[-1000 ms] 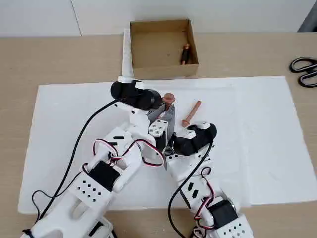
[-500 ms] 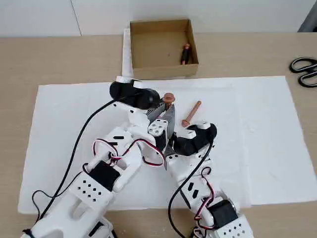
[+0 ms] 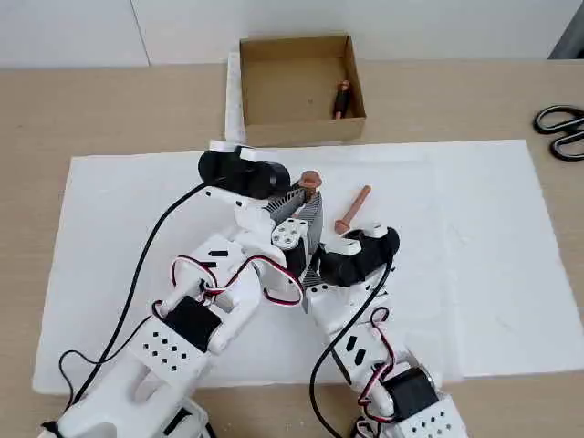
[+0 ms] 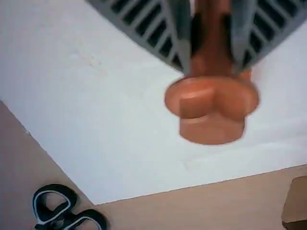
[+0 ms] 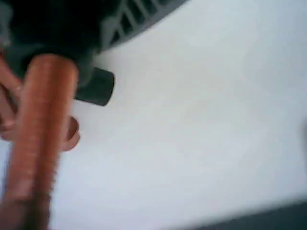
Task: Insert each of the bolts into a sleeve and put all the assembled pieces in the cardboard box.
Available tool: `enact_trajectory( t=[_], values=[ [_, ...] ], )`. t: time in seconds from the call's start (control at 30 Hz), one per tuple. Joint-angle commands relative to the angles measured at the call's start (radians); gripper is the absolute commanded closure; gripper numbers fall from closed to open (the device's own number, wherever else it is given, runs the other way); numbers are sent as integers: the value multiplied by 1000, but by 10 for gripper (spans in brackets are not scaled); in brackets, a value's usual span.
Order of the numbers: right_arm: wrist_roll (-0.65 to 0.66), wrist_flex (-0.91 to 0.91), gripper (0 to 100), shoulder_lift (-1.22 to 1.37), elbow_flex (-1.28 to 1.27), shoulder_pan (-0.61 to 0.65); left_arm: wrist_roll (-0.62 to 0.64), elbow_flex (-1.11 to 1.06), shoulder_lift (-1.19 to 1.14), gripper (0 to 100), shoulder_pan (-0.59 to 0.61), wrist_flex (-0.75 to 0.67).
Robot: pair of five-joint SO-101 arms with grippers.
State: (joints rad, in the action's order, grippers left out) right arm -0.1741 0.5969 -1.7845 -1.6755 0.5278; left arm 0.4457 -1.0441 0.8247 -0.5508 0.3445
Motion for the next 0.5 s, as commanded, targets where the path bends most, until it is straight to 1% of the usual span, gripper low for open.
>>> enact_trajectory(
  t=[0.0, 0.07, 0.23, 0.47],
  values=[
    [-11, -2, 995, -18, -8, 2, 2, 7, 14, 994, -14, -18],
    [-11, -2, 995, -18, -8, 2, 2, 8, 14, 994, -14, -11],
    [-11, -2, 995, -18, -8, 1, 2, 33, 15, 994, -14, 86],
    [-11, -2, 995, -18, -8, 1, -3, 28, 15, 994, -14, 89]
  ],
)
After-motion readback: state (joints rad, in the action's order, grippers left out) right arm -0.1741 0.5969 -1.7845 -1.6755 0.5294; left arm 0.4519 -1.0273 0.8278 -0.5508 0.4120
